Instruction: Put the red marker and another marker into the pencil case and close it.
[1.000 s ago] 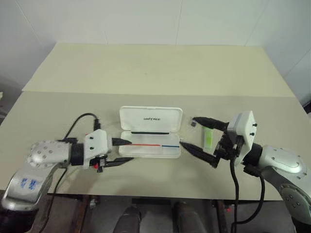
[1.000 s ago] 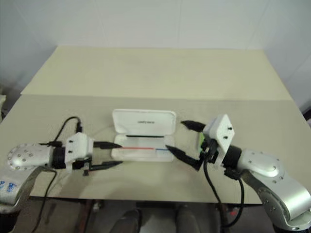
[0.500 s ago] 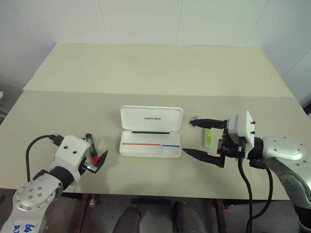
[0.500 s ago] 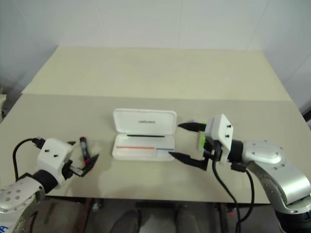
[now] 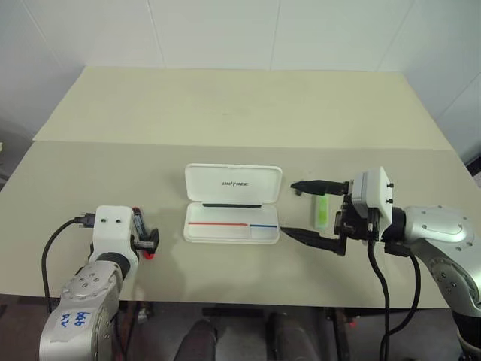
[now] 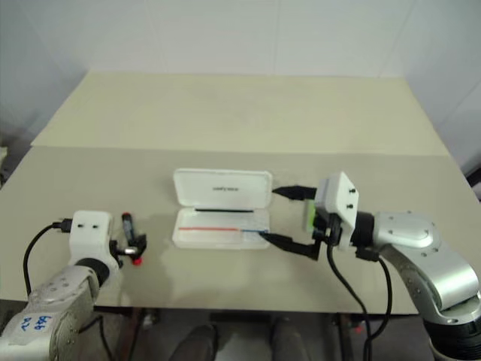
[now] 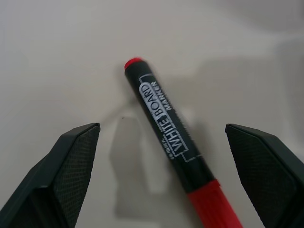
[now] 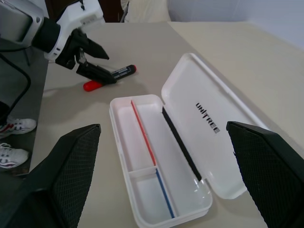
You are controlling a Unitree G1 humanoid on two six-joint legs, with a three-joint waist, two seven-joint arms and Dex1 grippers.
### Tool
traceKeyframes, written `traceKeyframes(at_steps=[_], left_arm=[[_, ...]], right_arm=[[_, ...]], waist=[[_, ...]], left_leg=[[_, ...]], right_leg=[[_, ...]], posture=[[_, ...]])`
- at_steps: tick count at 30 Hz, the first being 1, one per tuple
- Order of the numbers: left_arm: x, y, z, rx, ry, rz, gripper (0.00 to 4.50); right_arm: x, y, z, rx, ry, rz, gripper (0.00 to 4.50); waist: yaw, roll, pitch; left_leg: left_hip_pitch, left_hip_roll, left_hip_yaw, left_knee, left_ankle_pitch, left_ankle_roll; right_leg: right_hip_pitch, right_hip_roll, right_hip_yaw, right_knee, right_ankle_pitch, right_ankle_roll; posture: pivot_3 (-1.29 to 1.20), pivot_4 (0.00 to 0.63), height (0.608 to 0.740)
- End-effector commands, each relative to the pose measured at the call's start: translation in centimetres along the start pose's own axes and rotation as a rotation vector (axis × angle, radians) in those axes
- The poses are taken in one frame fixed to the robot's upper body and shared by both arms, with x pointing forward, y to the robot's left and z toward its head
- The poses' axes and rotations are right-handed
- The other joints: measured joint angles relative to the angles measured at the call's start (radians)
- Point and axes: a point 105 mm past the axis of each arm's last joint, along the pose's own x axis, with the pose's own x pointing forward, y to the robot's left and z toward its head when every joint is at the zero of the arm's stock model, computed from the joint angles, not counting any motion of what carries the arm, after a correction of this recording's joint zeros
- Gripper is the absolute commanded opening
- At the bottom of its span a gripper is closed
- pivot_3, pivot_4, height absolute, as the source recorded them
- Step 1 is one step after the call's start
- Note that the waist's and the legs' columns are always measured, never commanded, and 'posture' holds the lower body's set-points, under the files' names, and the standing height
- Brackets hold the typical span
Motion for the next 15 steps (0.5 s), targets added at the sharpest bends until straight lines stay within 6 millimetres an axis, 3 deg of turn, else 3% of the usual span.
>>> traceKeyframes(at_steps=[1,6,15], left_arm=[[0.6,0.9,0.1,-0.039,0.038,0.076,4.45],[0.9,1.1,-1.6,-0.128,0.147,0.087,4.45],[1.2,1.8,-1.7,-0.079,0.145,0.08,1.7]], right_arm=[[-0.5,-0.5,1.1,-0.047,-0.021,-0.033,4.5],[-0.5,-0.8,1.4,-0.052,-0.032,-0.063,4.5],[-0.3,-0.8,1.7,-0.048,-0.052,-0.079,4.5]], waist=[[0.001,0.0,0.0],[0.002,0.0,0.0],[-0.008,0.0,-0.001]], left_leg=[[0.0,0.0,0.0,0.0,0.0,0.0],[0.0,0.0,0.0,0.0,0.0,0.0],[0.002,0.0,0.002,0.0,0.0,0.0]], right_leg=[[0.0,0.0,0.0,0.0,0.0,0.0],[0.0,0.0,0.0,0.0,0.0,0.0],[0.0,0.0,0.001,0.001,0.0,0.0]], posture=[[0.0,0.15,0.74],[0.0,0.15,0.74],[0.0,0.15,0.74]])
